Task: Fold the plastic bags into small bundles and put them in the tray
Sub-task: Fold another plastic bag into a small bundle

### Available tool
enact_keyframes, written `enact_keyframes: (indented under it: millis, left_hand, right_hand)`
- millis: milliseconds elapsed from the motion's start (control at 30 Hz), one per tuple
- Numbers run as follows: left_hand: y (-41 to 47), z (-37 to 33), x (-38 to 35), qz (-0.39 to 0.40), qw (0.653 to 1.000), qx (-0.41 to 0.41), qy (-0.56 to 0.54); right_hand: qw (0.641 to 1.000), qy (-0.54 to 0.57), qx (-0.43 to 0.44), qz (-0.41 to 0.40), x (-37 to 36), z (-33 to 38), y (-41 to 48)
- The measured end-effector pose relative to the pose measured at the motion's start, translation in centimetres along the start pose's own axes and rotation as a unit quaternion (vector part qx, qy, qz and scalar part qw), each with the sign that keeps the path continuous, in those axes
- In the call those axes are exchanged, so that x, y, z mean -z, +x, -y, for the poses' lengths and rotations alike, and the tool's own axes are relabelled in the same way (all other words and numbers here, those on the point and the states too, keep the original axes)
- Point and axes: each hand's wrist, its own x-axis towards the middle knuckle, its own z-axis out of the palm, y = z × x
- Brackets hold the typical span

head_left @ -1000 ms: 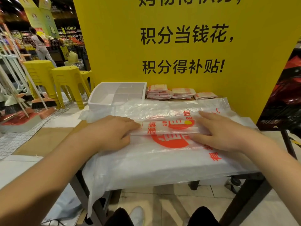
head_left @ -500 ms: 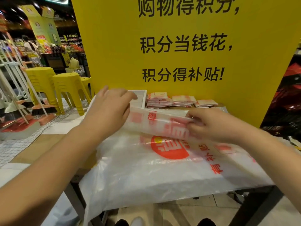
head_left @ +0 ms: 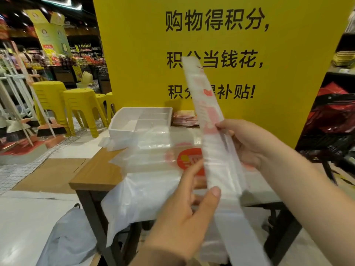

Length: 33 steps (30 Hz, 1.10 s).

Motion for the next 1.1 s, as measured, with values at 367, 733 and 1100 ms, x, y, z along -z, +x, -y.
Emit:
enact_keyframes:
  millis: [367, 733, 1100]
  left_hand:
    - [-2.8, 3.0, -0.4, -0.067, 0.983, 0.114, -0.130]
    - [-3.5, 4.3, -1.8, -0.073, 0.985, 0.104, -0.118]
    - [-3.7, 4.4, 0.3, 0.070, 0.994, 0.081, -0.019]
  right_hand:
    - [0.867, -0.485, 0.082, -0.081, 1.3, -5.5, -2.6]
    - [0.814, -0.482, 0.322, -0.030, 2.9, -14.3, -14.2]
    - [0.881, -0.371, 0.293, -0.012, 3.5, -14.3, -12.7]
